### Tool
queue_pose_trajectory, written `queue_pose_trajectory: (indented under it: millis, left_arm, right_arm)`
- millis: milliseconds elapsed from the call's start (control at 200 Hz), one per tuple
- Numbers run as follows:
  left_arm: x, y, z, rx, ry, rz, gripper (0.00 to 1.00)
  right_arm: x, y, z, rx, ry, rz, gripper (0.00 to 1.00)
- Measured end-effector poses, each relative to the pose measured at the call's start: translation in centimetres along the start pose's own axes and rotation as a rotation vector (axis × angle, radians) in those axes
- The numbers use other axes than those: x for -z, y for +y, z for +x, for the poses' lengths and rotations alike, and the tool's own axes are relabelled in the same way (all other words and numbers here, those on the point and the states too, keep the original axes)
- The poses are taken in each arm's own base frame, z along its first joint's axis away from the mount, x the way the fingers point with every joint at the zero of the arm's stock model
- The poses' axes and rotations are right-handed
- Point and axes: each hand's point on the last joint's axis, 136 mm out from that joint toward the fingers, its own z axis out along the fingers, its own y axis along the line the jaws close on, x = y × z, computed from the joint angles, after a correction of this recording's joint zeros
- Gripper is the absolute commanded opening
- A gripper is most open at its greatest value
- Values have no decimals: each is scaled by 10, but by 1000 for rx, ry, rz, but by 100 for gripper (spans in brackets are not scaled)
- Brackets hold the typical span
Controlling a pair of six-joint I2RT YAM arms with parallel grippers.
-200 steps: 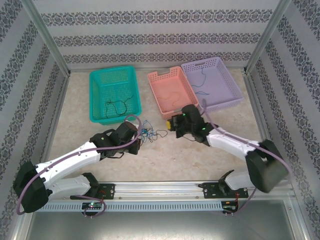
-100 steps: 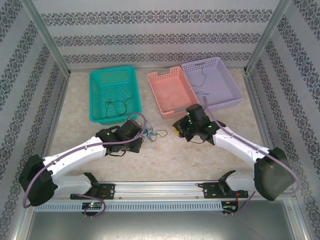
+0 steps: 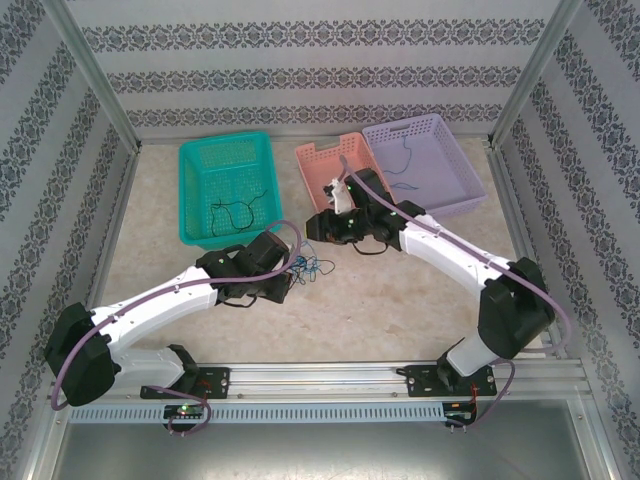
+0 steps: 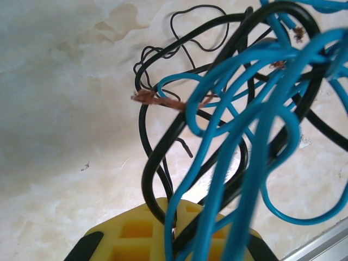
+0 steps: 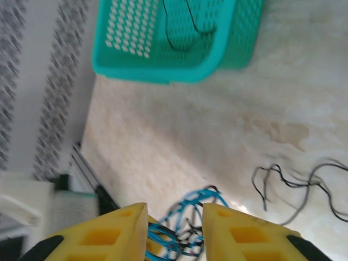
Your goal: Untangle the cables
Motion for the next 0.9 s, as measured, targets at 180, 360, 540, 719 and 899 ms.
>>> queue_pose_trajectory:
  millis: [180,360,540,719,899]
  left_arm:
    - [1,-5,1,-16,11,30,0]
    - [1,-11,4,-24,27,65,0]
    - [1,-12,5,-30,30,71,0]
    - [0,-7,4,-22,25,41,0]
    - [-11,9,15,9,84,-47,0]
  right_arm:
    - [-9,-27,29,56,102,34,44]
    - [-16,-30,34,87,132,15,30]
    - [-27,-37,36,70,151,9,0]
    - [-11,-51,26,32,79,81,0]
    - [69,-94,-22,-106,-192,227,0]
